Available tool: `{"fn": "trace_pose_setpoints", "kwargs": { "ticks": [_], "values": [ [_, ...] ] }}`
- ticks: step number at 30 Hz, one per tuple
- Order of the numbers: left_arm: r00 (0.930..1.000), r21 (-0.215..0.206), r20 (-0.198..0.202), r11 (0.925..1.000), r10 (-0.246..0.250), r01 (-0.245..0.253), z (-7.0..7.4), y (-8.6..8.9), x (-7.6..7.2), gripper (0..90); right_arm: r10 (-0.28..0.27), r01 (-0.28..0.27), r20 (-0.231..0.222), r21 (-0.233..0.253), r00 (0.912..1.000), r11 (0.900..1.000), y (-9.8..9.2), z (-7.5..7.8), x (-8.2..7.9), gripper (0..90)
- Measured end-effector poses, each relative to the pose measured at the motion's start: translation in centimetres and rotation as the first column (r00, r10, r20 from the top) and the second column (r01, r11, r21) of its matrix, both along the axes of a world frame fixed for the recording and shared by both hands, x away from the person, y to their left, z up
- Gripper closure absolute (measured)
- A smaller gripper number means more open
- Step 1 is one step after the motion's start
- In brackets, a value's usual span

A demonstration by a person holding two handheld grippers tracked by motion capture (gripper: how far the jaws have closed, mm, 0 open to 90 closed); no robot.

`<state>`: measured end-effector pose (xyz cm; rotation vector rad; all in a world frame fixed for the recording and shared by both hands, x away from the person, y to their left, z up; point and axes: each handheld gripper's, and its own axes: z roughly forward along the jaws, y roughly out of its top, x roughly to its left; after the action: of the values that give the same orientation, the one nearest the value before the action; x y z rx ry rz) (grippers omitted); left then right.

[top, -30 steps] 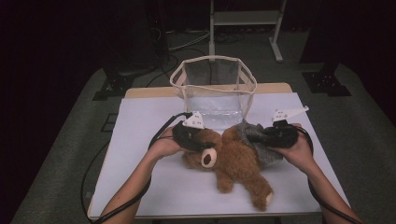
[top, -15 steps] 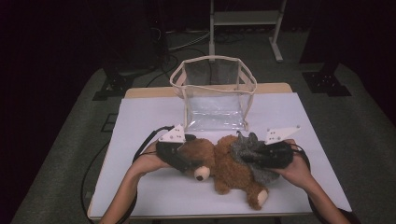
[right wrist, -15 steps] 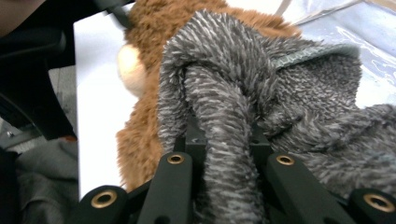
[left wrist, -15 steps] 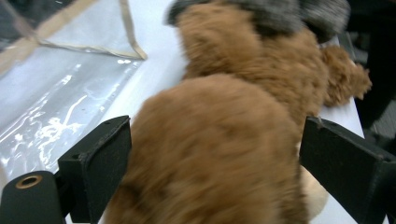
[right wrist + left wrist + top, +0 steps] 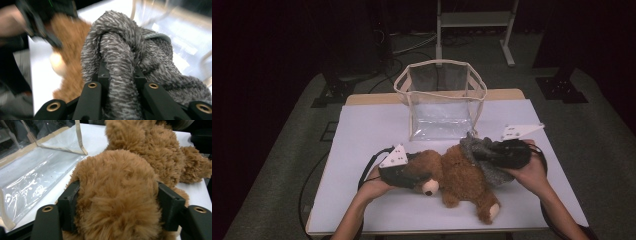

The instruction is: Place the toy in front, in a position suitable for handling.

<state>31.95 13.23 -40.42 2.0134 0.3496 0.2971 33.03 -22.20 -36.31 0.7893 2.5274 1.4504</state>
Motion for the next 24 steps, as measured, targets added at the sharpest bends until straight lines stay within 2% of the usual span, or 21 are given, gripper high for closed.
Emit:
{"fn": "trace_pose_setpoints", "kwargs": {
  "ticks": [1,3,5,7,8,9,12,15,17,20,22,24],
  "values": [
    [1.0000,0.006,-0.008,1.0000,0.002,-0.002,0.1,0.2,0.1,26.5,0.012,-0.012,-0.013,-0.013,0.9998,1.000,0.5,-0.8,0.0,75.4],
    [0.9995,-0.009,-0.032,1.0000,0.000,-0.001,0.5,0.5,0.4,18.1,0.024,-0.024,-0.039,0.005,0.9989,1.000,0.8,-1.9,-0.3,75.9],
    [0.9997,-0.028,-0.020,0.9995,-0.013,0.012,0.9,0.6,0.5,17.8,0.027,-0.027,-0.028,0.004,0.9992,1.000,0.5,-1.9,-1.1,76.0],
    [0.9994,-0.025,-0.001,0.9991,-0.034,0.034,1.1,0.2,0.4,17.9,0.039,-0.039,-0.016,-0.004,0.9991,0.999,0.3,-2.0,-1.8,76.0],
    [0.9989,-0.022,0.017,0.9987,-0.045,0.045,1.1,-0.1,0.3,19.0,0.042,-0.042,-0.013,-0.002,0.9990,0.999,0.3,-2.1,-2.1,76.1],
    [0.9980,-0.024,0.038,0.9984,-0.051,0.052,1.1,-0.2,0.2,23.7,0.041,-0.041,-0.010,-0.005,0.9991,0.999,0.3,-2.1,-2.3,76.1],
    [0.9995,-0.022,0.024,0.9996,-0.018,0.019,0.8,-0.5,0.1,36.8,0.028,-0.027,0.009,-0.025,0.9996,0.999,0.3,-1.9,-2.6,76.0],
    [0.9996,-0.032,0.026,0.9994,-0.013,0.014,0.2,-0.4,-0.3,40.0,0.022,-0.022,0.002,-0.019,0.9998,1.000,0.1,-1.8,-2.4,75.4],
    [0.9995,-0.032,0.033,0.9995,-0.005,0.006,0.0,-0.3,-0.5,41.5,0.015,-0.014,0.017,-0.020,0.9997,1.000,-0.2,-1.2,-2.3,75.0],
    [0.9995,-0.035,0.031,0.9994,0.001,0.000,-0.1,-0.4,-0.5,41.8,0.009,-0.009,0.035,0.004,0.9993,1.000,-0.7,0.7,-2.3,74.3],
    [0.9996,-0.034,0.029,0.9994,0.000,0.001,-0.1,-0.6,-0.6,41.8,0.008,-0.008,0.068,-0.001,0.9976,1.000,-0.4,2.2,-2.3,74.0],
    [0.9994,-0.021,0.035,0.9998,-0.004,0.005,0.0,-0.7,-0.8,41.7,0.026,-0.025,0.069,-0.008,0.9973,1.000,0.4,3.0,-1.9,73.2]
  ]
}}
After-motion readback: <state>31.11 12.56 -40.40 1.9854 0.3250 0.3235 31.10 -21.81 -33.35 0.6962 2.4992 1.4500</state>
